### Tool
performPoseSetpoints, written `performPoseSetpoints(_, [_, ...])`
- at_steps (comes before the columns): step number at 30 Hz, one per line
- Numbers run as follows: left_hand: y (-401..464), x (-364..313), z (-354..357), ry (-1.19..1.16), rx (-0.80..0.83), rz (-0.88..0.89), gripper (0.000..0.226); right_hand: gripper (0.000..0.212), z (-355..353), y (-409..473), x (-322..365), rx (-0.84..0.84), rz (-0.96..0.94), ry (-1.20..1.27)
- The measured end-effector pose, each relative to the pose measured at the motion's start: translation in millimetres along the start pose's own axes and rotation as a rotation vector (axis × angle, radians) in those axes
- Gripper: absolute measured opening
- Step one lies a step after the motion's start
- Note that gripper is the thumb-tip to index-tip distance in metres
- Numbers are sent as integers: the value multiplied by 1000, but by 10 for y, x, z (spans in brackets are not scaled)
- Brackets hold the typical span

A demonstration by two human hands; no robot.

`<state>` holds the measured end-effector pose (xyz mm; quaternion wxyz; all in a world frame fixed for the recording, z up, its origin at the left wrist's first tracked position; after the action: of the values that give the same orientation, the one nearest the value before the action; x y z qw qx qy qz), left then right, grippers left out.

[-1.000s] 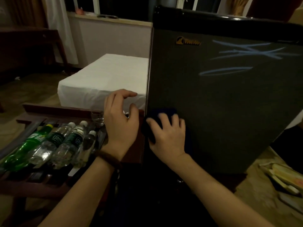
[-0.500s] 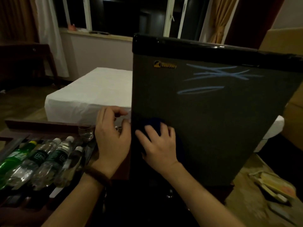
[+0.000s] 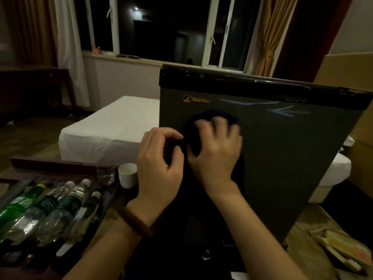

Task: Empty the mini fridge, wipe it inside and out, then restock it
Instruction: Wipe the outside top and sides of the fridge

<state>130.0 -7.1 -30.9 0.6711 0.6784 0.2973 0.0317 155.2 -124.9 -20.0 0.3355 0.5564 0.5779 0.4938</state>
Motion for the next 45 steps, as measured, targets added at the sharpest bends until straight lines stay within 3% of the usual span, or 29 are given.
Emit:
performPoseSetpoints(2, [31, -45, 1, 0, -2, 25, 17, 39, 19, -45, 68, 41, -192, 9])
performPoseSetpoints(5, [92, -19, 34, 32, 21, 28, 16, 40, -75, 57, -137, 93, -218, 15])
performPoseSetpoints(11, [135, 124, 133, 185, 78, 76, 23, 42, -419, 317, -1268, -78, 396, 49])
performPoseSetpoints(17, [131, 82, 201, 171, 46, 84, 23, 42, -511, 387, -1384, -162, 616, 67])
performPoseSetpoints(19, [133, 12, 241, 106, 51, 89, 21, 45, -436, 409, -1095, -139, 531, 39])
performPoseSetpoints(24, [217, -186, 324, 48, 27, 134, 19, 44, -272, 388, -511, -16, 45, -5])
performPoseSetpoints(27, [281, -151, 362, 105, 55, 144, 20, 44, -345, 479, -769, 13, 9, -11])
performPoseSetpoints(29, [305, -90, 370, 173, 97, 144, 24, 44, -436, 512, -1132, -61, 171, 5])
performPoseSetpoints(33, [294, -52, 394, 224, 163, 112, 32, 42, -581, 621, -1608, -277, 818, 150])
performPoseSetpoints(35, [273, -84, 431, 222, 181, 126, 30, 43, -581, 683, -1490, -317, 907, 135])
performPoseSetpoints(37, [274, -119, 448, 200, 163, 145, 27, 43, -501, 719, -1154, -264, 770, 124])
performPoseSetpoints(42, [291, -194, 435, 130, 66, 172, 21, 40, -289, 568, -397, -87, 110, 49])
performPoseSetpoints(45, [262, -218, 440, 99, 60, 182, 19, 41, -362, 666, -680, -50, 37, 17])
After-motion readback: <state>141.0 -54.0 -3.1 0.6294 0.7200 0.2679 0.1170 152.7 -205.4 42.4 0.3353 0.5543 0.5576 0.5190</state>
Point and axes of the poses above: each hand's wrist, its own y-axis towards the middle knuckle, its own z-axis out of the palm, x = y × z, the point moved 2 cm from there along y, towards the middle knuckle, and after that the axes turned 8 degrees about z, right-handed, at the moved point
